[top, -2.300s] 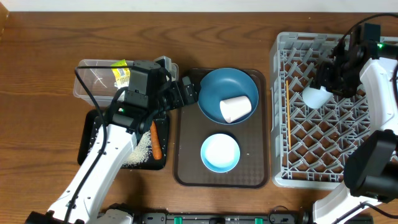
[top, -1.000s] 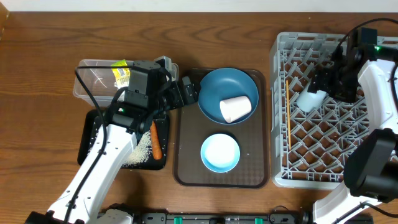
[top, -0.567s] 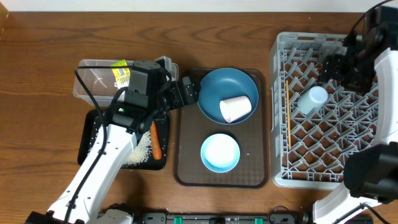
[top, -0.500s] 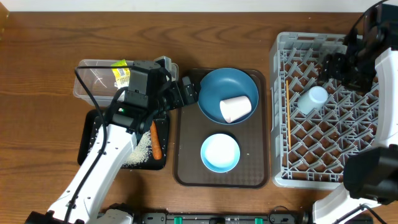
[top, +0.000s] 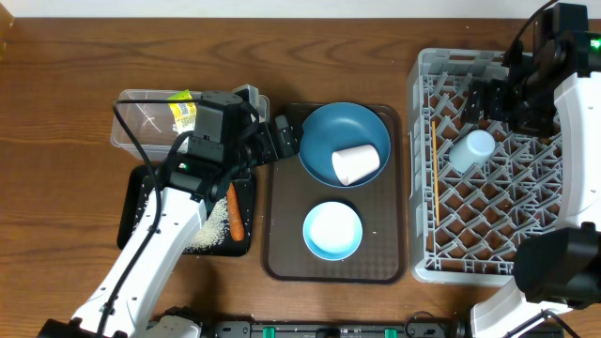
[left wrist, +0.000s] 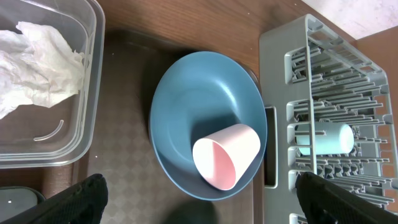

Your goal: Sort waste into correct bins and load items into the dishwasher rack

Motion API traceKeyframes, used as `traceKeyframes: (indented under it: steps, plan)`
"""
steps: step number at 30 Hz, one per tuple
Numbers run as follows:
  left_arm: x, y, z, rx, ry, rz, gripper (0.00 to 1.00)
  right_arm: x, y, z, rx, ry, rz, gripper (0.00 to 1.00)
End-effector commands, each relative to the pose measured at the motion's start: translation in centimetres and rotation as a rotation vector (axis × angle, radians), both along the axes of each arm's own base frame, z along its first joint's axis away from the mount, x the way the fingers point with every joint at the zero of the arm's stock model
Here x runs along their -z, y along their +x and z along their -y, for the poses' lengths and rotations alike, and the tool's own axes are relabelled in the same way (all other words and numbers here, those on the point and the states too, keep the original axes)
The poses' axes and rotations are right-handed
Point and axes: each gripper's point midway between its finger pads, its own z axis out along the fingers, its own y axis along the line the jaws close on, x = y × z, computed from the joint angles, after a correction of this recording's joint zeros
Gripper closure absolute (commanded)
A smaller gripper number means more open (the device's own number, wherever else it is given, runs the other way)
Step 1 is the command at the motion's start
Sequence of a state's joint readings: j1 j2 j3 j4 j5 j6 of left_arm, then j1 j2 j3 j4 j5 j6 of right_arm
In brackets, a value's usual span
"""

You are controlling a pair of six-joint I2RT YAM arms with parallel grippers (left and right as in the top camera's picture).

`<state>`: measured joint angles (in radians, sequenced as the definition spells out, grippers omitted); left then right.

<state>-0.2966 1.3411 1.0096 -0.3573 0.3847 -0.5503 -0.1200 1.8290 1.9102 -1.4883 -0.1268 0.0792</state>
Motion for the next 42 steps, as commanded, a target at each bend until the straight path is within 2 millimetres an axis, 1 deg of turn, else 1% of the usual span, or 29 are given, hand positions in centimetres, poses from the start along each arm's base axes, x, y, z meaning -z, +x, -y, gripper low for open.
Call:
traceKeyframes:
  steps: [1,5,8,9,11,13,14,15,16,20,23,25,29,31,32,35,38,42]
  plan:
    - [-0.6,0.4,0.0,-0.007,0.004,0.020,0.01,-1.1,0.1,-0.1,-0.008,0.000,0.036,0.01]
    - [-1.7,1.3,0.2,-0.007,-0.012,0.075,0.01,-1.1,0.1,-0.1,-0.008,0.000,0.036,0.01]
    - [-3.3,2.4,0.7,-0.002,-0.042,0.155,0.01,-1.1,0.1,-0.1,-0.008,0.000,0.036,0.01]
    - [-3.7,2.4,1.0,0.012,-0.057,0.167,0.01,-1.1,0.1,-0.1,-0.008,0.000,0.036,0.01]
    - [-3.8,2.2,1.4,0.018,-0.079,0.157,0.01,-1.1,0.1,-0.1,-0.008,0.000,0.036,0.01]
    - [-3.4,1.7,1.9,0.020,-0.084,0.128,0.01,-1.1,0.1,-0.1,-0.008,0.000,0.036,0.01]
    - [-3.1,1.5,2.3,0.029,-0.079,0.120,0.08,-1.1,0.1,-0.1,-0.008,0.000,0.036,0.01]
    - [-2.9,1.2,2.9,0.041,-0.071,0.113,0.13,-1.1,0.1,-0.1,-0.008,0.000,0.036,0.01]
    - [-2.6,0.9,3.5,0.050,-0.062,0.110,0.14,-1.1,0.1,-0.1,-0.008,0.000,0.036,0.01]
    - [-1.5,-0.3,6.4,0.087,0.003,0.117,0.14,-1.1,0.1,-0.1,-0.008,0.000,0.036,0.01]
    - [-0.5,-0.6,7.5,0.062,0.093,0.148,0.14,-1.1,0.1,-0.1,-0.008,0.000,0.036,0.01]
    - [0.3,-0.8,8.1,0.037,0.122,0.138,0.16,-1.1,0.1,-0.1,-0.008,-0.001,0.036,0.01]
    - [2.8,-1.3,10.0,0.039,0.128,0.078,0.16,-1.1,0.1,-0.1,-0.008,0.000,0.036,0.01]
    - [4.5,-1.5,10.7,0.044,0.135,0.040,0.16,-1.1,0.1,-0.1,-0.008,-0.001,0.036,0.01]
    - [5.4,-1.6,11.2,0.058,0.138,0.025,0.15,-1.1,0.1,-0.1,-0.008,-0.001,0.036,0.01]
    - [7.2,-1.7,12.9,0.105,0.119,-0.003,0.16,-1.1,0.1,-0.1,-0.008,0.000,0.036,0.01]
    - [8.1,-1.7,14.3,0.149,0.076,-0.014,0.18,-1.1,0.1,-0.1,-0.008,0.000,0.036,0.01]
    - [9.2,-1.5,14.7,0.142,0.066,-0.041,0.19,-1.1,0.1,-0.1,-0.008,0.000,0.036,0.01]
